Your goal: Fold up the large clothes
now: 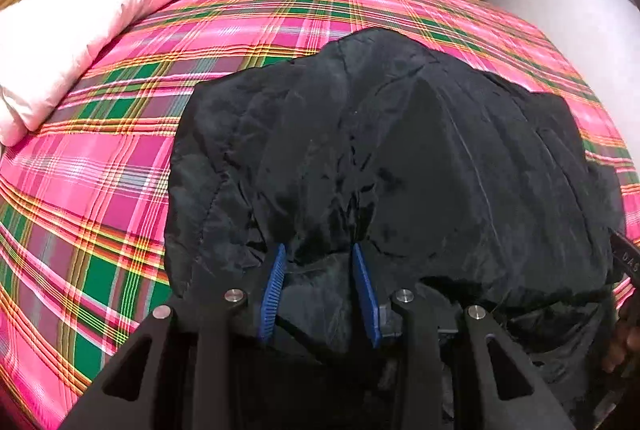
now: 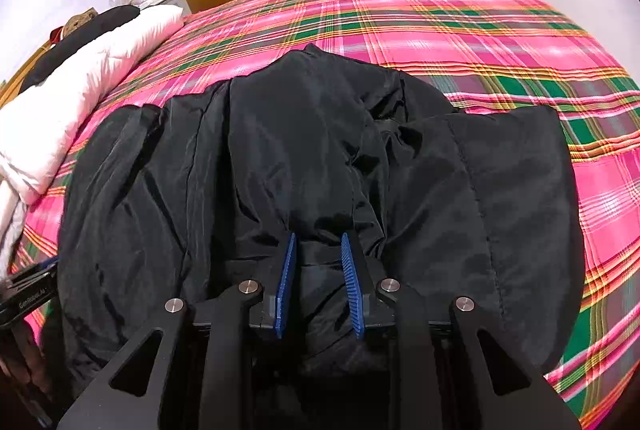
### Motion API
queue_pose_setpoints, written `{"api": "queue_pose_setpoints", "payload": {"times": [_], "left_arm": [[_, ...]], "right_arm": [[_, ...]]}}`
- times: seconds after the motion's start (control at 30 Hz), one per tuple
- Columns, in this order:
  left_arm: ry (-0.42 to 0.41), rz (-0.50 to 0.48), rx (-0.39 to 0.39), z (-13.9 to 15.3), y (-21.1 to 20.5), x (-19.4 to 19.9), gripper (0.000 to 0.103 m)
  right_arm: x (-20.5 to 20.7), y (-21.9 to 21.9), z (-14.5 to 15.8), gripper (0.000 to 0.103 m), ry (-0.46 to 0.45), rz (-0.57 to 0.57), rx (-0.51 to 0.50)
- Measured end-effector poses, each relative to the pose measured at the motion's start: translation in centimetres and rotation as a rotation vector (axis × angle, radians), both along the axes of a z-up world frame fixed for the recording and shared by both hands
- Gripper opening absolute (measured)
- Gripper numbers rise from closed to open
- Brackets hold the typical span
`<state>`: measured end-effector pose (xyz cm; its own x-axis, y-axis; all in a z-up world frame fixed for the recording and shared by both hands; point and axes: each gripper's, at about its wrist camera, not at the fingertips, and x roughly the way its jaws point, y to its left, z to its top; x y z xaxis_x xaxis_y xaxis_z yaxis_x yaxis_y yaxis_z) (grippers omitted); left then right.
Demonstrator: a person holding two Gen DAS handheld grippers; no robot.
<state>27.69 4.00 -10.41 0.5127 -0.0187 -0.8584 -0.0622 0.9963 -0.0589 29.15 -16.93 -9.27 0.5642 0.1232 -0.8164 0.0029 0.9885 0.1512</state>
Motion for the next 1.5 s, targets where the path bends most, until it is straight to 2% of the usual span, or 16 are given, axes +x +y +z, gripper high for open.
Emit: {"api": "queue_pose_setpoints", "payload": {"times": [0.1, 0.13, 0.2, 0.3, 0.37, 0.47, 0.5, 0.57, 0.73, 0.87, 1.13, 1.27, 1.4, 1.47, 1.5], "left_arm": [[-0.005, 0.022, -0.015, 1.2, 0.3, -0.4, 0.037], [-0.022, 0.025, -0.028, 1.9, 0.7, -0.5, 0.037], [-0.109, 0.007, -0.073, 4.1, 0.9, -1.5, 0.037], [-0.220, -0.073, -0.113, 6.2, -0.3, -3.4, 0.037], [-0.189, -0.138, -0.121, 5.4, -1.8, -3.5, 0.037], [-0.024, -0.178, -0.136, 1.4, -3.1, -2.7, 0.037], [-0.005, -0.179, -0.128, 0.6, -3.3, -2.5, 0.038], [-0.017, -0.197, -0.103, 0.1, -3.4, -2.2, 0.039], [0.003, -0.194, -0.068, -0.9, -4.0, -1.3, 0.039], [0.003, -0.196, -0.053, -1.1, -4.8, -1.3, 0.039], [-0.014, -0.174, -0.066, -1.3, -5.1, -1.2, 0.039], [-0.045, -0.178, -0.085, 0.2, -4.6, -2.5, 0.038], [-0.105, -0.198, -0.117, 2.2, -3.6, -4.6, 0.038], [-0.102, -0.203, -0.133, 2.2, -3.3, -5.0, 0.038], [-0.095, -0.207, -0.126, 1.8, -3.3, -5.0, 0.038]], "right_arm": [[-0.3, 0.4, 2.3, 0.023, 0.019, -0.014, 0.011], [-1.3, 0.5, 4.0, 0.024, -0.015, -0.014, 0.018], [-3.3, 0.8, 6.3, 0.024, -0.087, 0.008, 0.055], [-5.5, 2.7, 7.3, 0.024, -0.132, 0.077, 0.096], [-5.6, 4.2, 5.8, 0.024, -0.092, 0.127, 0.097], [-5.2, 5.3, 1.9, 0.024, 0.010, 0.134, 0.073], [-5.2, 5.4, 1.0, 0.023, 0.027, 0.131, 0.070], [-5.2, 5.1, -1.1, 0.021, 0.060, 0.132, 0.067], [-5.3, 5.3, -2.4, 0.021, 0.085, 0.169, 0.020], [-5.2, 4.9, -3.6, 0.021, 0.111, 0.150, 0.064], [-6.0, 4.3, -3.8, 0.021, 0.099, 0.151, 0.052], [-6.6, 4.4, -1.3, 0.021, 0.112, 0.129, 0.050], [-9.7, 4.8, 2.9, 0.021, -0.008, 0.147, 0.073], [-10.4, 5.7, 2.9, 0.021, -0.013, 0.171, 0.071], [-10.3, 6.3, 2.0, 0.021, 0.013, 0.190, 0.062]]}}
